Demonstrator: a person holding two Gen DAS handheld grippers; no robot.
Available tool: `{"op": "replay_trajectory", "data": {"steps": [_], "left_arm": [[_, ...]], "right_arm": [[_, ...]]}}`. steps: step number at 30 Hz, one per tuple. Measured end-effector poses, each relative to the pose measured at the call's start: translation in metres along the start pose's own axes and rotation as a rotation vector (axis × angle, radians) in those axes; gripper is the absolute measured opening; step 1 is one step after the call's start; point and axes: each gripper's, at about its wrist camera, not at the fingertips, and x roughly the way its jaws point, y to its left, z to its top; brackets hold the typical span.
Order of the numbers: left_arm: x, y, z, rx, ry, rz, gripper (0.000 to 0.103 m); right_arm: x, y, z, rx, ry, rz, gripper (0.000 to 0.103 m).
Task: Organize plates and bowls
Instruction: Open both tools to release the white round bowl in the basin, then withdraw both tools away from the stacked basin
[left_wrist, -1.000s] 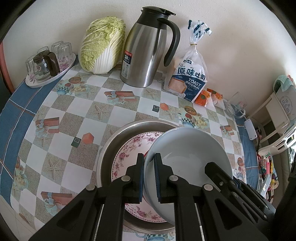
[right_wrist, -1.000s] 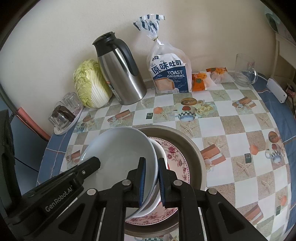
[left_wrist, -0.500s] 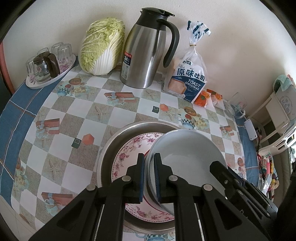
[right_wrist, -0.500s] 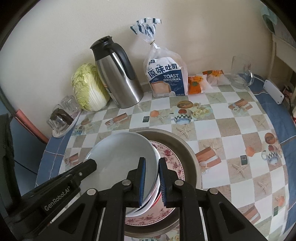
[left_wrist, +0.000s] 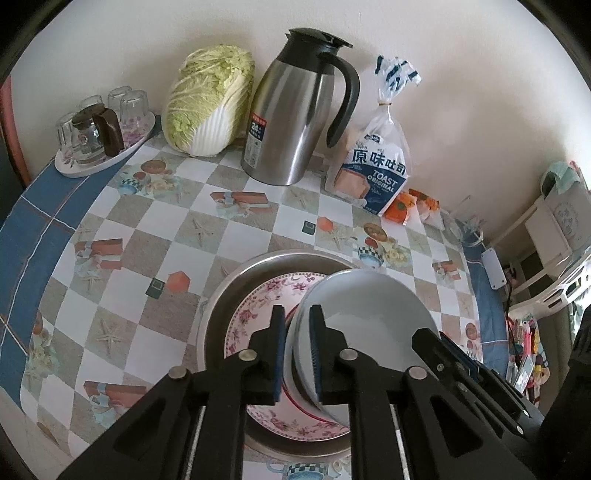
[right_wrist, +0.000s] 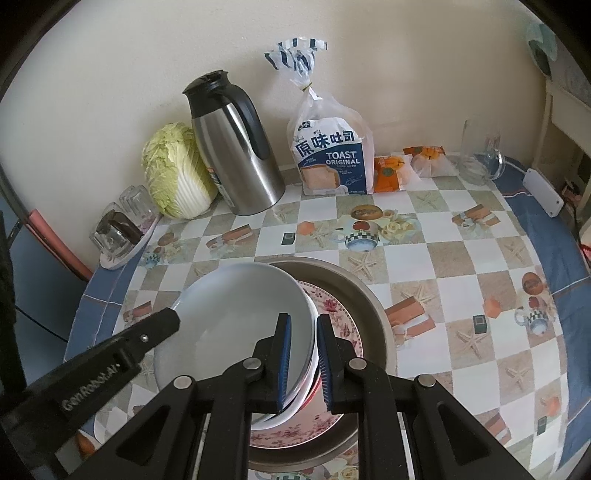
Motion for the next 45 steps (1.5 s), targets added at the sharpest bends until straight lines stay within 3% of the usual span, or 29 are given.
{"op": "replay_trajectory", "data": {"steps": [3, 6, 8, 9, 15, 25, 45], "left_arm": [[-0.005, 0.003, 0.002, -0.01, -0.016, 0.01, 0.038], [-0.01, 0.007, 0.003, -0.019, -0.031, 0.022, 0.041], [-0.012, 0.009, 0.003, -0.023, -0.034, 0.033, 0.056], [-0.012, 0.01, 0.003, -0.025, -0.036, 0.045, 0.071], [-0.011, 0.014, 0.003, -0.018, -0.043, 0.095, 0.084], [-0.011, 0.02, 0.004, -0.018, -0.059, 0.157, 0.093], [-0.03, 0.022, -0.008, 0.002, -0.131, 0.204, 0.093]], "right_arm": [[-0.001, 0.0, 0.001, -0.005, -0.003, -0.009, 0.027], [-0.002, 0.0, 0.001, -0.01, -0.006, -0.014, 0.029], [-0.003, 0.0, 0.002, -0.01, -0.009, -0.02, 0.041], [-0.004, 0.0, 0.002, -0.01, -0.013, -0.024, 0.052], [-0.004, 0.0, 0.003, -0.021, -0.022, -0.039, 0.072], [-0.004, 0.0, 0.003, -0.048, -0.043, -0.057, 0.1], [-0.02, 0.002, -0.003, -0.089, -0.081, -0.077, 0.103]]}}
